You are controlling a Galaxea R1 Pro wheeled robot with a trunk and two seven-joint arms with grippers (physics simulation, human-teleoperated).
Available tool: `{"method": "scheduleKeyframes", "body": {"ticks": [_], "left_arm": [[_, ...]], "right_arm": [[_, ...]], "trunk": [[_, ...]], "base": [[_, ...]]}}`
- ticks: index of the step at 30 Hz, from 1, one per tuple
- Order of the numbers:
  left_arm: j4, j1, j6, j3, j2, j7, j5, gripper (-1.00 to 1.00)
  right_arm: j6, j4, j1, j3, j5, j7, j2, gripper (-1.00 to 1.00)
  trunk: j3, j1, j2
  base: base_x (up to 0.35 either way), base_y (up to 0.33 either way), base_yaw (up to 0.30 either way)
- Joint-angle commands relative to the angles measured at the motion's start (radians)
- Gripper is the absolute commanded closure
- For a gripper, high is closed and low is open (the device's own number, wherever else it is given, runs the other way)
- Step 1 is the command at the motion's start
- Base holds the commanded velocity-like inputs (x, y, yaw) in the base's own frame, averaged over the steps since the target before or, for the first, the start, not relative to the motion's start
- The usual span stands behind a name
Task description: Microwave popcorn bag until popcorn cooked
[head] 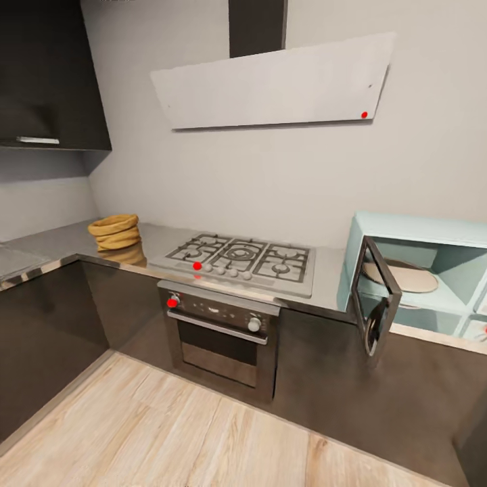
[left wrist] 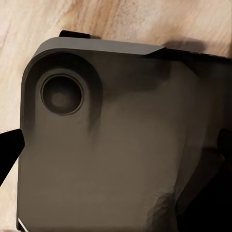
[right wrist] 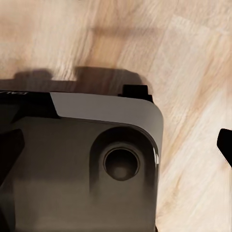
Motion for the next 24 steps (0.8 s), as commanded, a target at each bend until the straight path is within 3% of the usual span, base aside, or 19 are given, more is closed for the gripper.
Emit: {"method": "scheduleKeyframes", "body": {"ticks": [1, 24], "left_arm": [[-0.001, 0.001, -0.001, 0.002, 0.000, 0.000, 0.008, -1.00], [-0.003, 0.001, -0.001, 0.002, 0.000, 0.002, 0.008, -1.00]], "right_arm": [[-0.006, 0.003, -0.001, -0.009, 0.010, 0.002, -0.001, -1.00], [-0.006, 0.003, -0.001, -0.009, 0.010, 0.002, 0.001, -1.00]], "trunk": [[-0.001, 0.000, 0.000], [-0.001, 0.000, 0.000]], "base": [[0.000, 0.000, 0.269], [0.000, 0.000, 0.269]]}}
